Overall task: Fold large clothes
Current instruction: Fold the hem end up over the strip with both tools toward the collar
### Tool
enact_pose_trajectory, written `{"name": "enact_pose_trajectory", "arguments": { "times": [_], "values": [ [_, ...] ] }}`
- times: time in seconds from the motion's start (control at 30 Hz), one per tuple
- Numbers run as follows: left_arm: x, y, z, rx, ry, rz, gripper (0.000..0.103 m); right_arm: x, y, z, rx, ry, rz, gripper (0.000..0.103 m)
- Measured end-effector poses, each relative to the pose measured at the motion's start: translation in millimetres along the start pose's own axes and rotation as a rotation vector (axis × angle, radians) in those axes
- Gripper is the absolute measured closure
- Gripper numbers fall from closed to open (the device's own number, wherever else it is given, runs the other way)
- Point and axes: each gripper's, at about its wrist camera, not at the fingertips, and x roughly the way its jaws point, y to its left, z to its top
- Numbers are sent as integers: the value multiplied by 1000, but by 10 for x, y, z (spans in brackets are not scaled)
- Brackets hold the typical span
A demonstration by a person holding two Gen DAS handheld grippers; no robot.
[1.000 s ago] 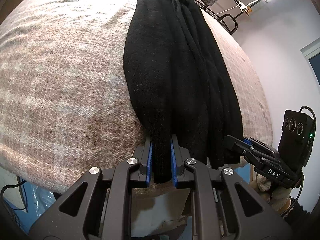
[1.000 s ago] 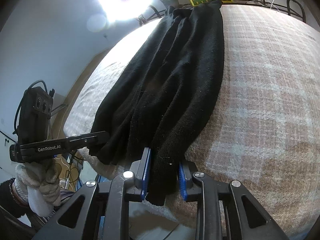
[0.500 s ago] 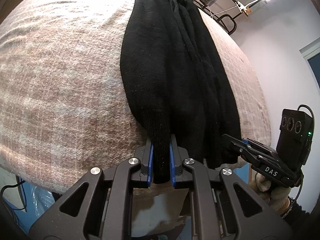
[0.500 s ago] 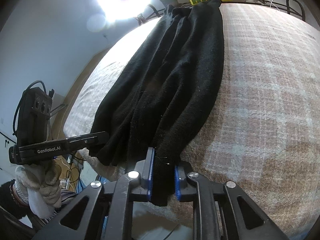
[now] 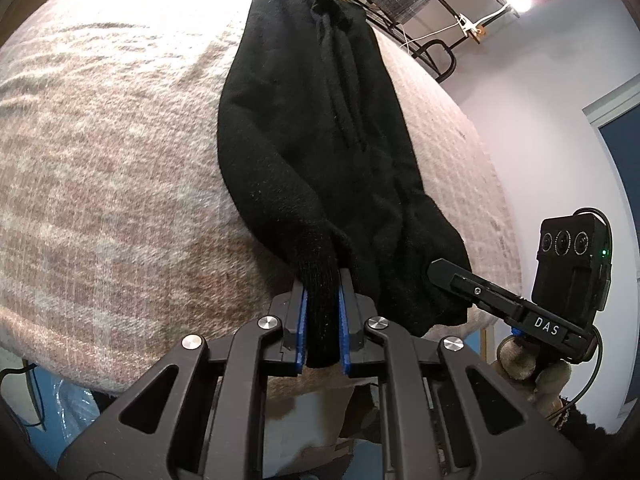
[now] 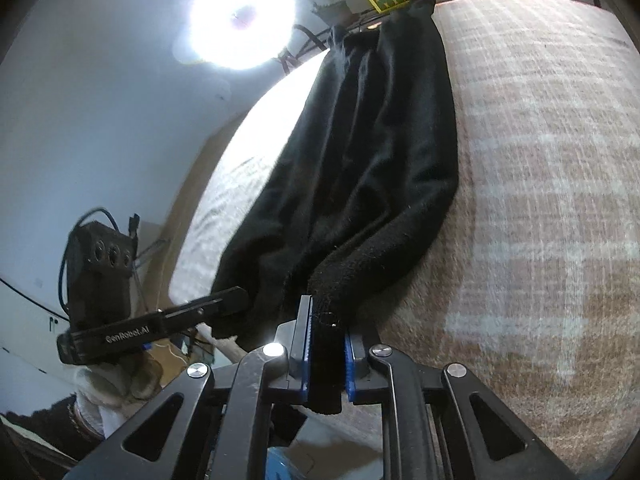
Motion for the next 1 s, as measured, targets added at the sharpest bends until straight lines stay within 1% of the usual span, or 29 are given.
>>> {"name": "enact_pose_trajectory", "arguments": {
  "times": [0.17,0.33,0.53,0.6,0.77,0.87,1.0],
  "values": [
    [-76,-26,95,-5,-19,-20,93,-70,-36,90,16,-21,22,92],
    [-173,0,211,-35,-39,-55,93,-125,-50,160,27,-46,38,92],
    [-286,51,432,-89,-62,-97,93,-219,-40,334,60,-83,66,93],
    [-314,54,515,-98,-71,-103,93,-254,-39,447,66,-99,71,93],
    [-278,67,882,-132,-73,-126,93,-231,-52,805,67,-91,56,93],
    [-194,66,1183,-115,-86,-105,93,-163,-25,1104,33,-86,29,93],
    [-58,121,1638,-124,-113,-104,93,-111,-10,1475,-12,-94,-19,93]
  ]
}}
